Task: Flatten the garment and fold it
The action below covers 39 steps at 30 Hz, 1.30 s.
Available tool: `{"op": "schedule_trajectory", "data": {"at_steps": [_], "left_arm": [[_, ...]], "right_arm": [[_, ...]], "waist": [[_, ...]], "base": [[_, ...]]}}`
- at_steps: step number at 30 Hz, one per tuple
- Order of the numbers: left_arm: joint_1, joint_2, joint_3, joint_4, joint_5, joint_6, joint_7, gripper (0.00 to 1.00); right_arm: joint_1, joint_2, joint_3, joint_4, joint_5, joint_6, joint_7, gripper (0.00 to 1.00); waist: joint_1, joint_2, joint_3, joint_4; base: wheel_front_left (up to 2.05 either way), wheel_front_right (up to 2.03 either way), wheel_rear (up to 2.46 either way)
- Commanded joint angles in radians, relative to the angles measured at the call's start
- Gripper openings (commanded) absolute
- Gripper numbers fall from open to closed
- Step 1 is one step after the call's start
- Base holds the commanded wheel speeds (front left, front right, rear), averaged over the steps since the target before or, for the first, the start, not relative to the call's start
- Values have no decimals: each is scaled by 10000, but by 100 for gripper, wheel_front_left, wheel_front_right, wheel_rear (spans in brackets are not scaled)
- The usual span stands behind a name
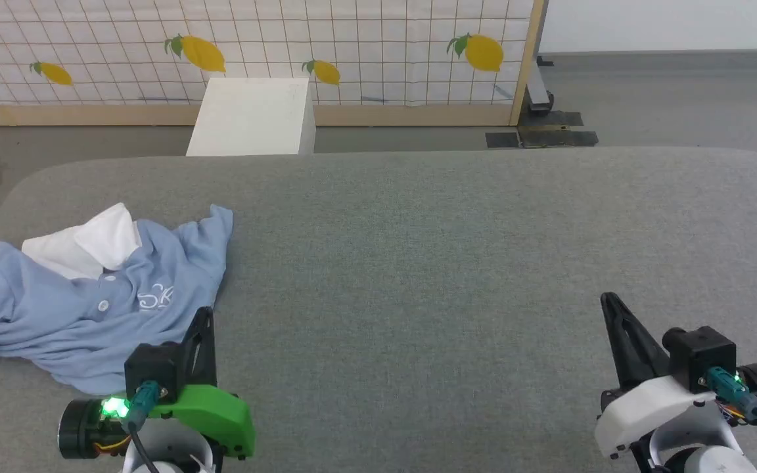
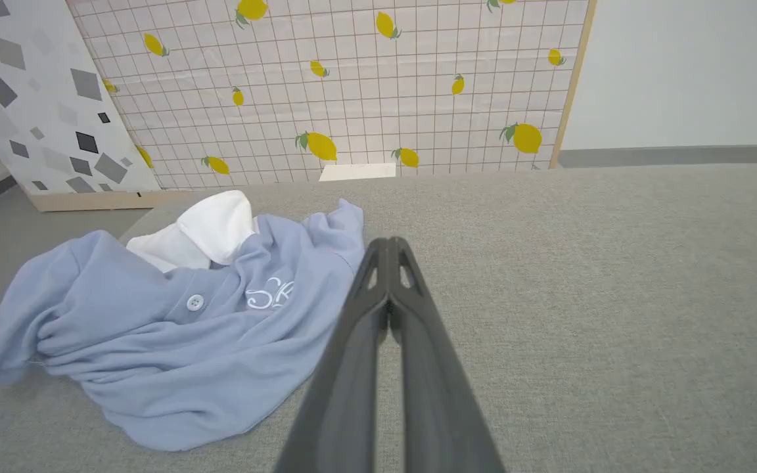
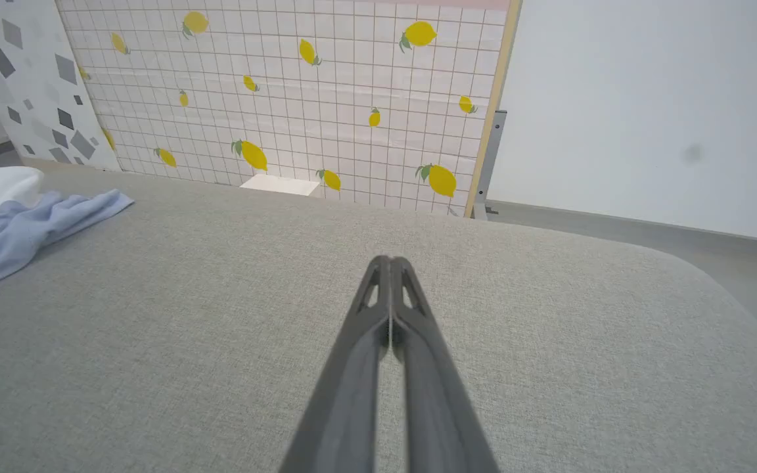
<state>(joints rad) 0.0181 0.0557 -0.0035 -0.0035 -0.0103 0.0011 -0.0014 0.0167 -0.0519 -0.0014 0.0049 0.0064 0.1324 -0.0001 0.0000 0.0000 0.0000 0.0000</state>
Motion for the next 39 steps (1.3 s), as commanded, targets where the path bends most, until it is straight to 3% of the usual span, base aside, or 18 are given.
{"op": "schedule_trajectory", "data": {"at_steps": [1, 22, 23, 39], "left_arm": [[-181, -55, 35, 35, 103, -11, 14, 0], [-181, -55, 35, 35, 103, -11, 14, 0], [2, 0, -4, -2, -1, 0, -3, 100], [120, -4, -47, 2, -136, 4, -258, 100]], "right_arm": [[-167, 17, 14, -49, -64, -17, 1, 0], [-167, 17, 14, -49, -64, -17, 1, 0], [1, 0, -7, 2, 2, 0, -3, 100], [47, -2, -310, 107, 135, -2, -259, 100]], "waist": [[0, 0, 0, 0], [0, 0, 0, 0], [0, 0, 0, 0], [0, 0, 17, -2]], "base": [[0, 0, 0], [0, 0, 0], [0, 0, 0], [0, 0, 0]]}}
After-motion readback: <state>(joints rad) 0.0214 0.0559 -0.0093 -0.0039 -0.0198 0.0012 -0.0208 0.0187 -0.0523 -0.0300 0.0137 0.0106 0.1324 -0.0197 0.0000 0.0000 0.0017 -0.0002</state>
